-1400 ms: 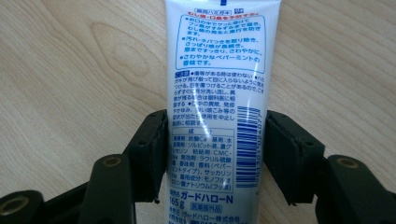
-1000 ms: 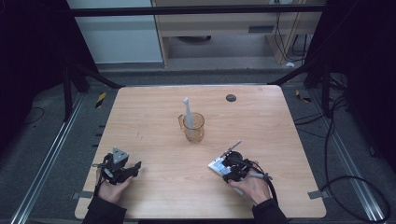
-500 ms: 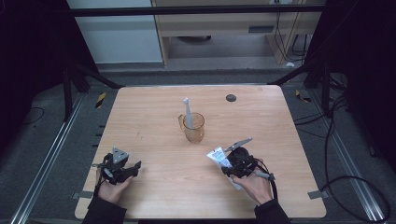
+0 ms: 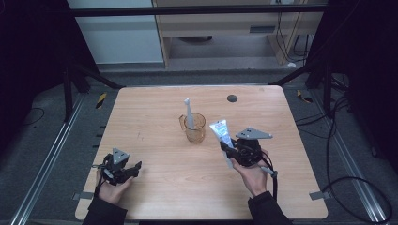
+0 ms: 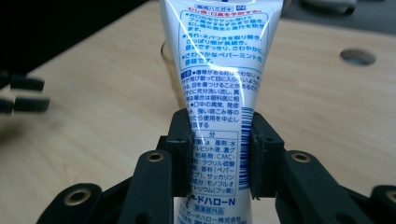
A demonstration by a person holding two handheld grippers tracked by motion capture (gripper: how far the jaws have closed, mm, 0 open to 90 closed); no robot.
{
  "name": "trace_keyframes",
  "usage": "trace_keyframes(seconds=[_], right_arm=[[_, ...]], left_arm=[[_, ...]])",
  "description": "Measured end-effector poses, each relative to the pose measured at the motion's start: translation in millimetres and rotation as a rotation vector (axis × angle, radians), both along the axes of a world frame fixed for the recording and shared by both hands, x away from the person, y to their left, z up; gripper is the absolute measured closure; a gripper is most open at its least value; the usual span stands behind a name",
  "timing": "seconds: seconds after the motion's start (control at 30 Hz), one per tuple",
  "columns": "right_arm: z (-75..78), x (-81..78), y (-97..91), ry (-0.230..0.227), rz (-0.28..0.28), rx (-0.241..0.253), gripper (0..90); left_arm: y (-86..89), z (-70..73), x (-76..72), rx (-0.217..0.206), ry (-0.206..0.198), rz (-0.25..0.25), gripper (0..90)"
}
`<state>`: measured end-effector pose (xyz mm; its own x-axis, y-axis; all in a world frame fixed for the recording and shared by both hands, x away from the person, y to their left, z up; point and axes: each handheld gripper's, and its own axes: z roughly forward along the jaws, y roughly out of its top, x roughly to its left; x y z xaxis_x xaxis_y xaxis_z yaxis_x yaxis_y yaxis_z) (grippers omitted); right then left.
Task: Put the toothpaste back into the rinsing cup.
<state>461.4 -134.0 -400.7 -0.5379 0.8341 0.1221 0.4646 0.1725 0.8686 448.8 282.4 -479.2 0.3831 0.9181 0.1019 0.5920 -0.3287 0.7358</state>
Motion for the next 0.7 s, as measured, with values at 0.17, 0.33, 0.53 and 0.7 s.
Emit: trace_keyframes(seconds=[0.17,0.33,0.53,0.7], right_arm=[[10.0,5.3,3.3,-0.113,-0.047,0.091,66.7],[17.9,13.8,8.0,-0.203,-0.084,0.159,66.6],[22.6,28.7,15.9,-0.278,-0.129,0.218,66.8],[23.8,43.8,24.8,-0.318,-0.149,0.242,66.9]], left_arm=[[0.5,0.1,0.0,-0.002,-0.002,0.003,40.6],[0.4,0.3,-0.3,-0.004,-0.006,0.004,40.7],[1.4,0.5,0.0,-0.007,-0.007,0.008,40.7],[1.9,0.8,0.0,-0.010,-0.010,0.011,40.6]])
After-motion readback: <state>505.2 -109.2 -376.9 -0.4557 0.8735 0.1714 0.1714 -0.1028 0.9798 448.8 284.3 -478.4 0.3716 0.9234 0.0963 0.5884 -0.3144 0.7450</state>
